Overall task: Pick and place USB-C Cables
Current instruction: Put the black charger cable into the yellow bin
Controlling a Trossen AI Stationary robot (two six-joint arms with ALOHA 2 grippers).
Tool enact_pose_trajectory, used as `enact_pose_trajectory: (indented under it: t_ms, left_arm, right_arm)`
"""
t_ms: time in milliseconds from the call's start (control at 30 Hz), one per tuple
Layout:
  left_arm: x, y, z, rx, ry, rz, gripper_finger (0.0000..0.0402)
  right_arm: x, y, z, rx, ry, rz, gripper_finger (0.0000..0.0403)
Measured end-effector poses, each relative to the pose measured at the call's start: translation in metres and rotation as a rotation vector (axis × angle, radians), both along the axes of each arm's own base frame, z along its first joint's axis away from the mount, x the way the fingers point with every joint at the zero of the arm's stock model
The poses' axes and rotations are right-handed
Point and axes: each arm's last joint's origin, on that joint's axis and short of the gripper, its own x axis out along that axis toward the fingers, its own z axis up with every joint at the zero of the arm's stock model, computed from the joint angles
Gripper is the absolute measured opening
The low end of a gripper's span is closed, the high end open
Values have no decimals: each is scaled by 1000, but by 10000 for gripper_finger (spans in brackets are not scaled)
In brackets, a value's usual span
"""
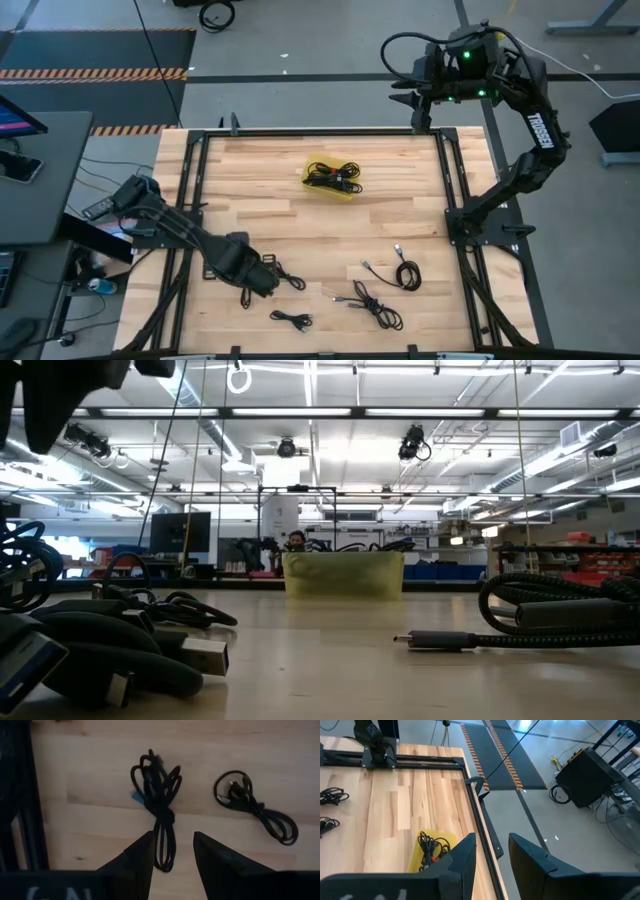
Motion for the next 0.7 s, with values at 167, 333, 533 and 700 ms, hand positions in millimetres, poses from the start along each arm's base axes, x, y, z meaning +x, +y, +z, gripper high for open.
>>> enact_pose_trajectory:
  t_ms: [167,333,533,700]
  left_arm:
    - [12,11,-3,74,-45,-145,142]
    - [35,20,-3,127,-138,-823,142]
    - [54,28,-11,208,-125,-1519,142]
    - [54,39,-32,52,-115,-1766,142]
  right_arm:
    - [10,-5,-10,41,71,-1,121]
    - [15,-8,-19,78,135,1,121]
    - [15,-6,-18,124,112,36,121]
    - [11,-3,-17,149,97,34,121]
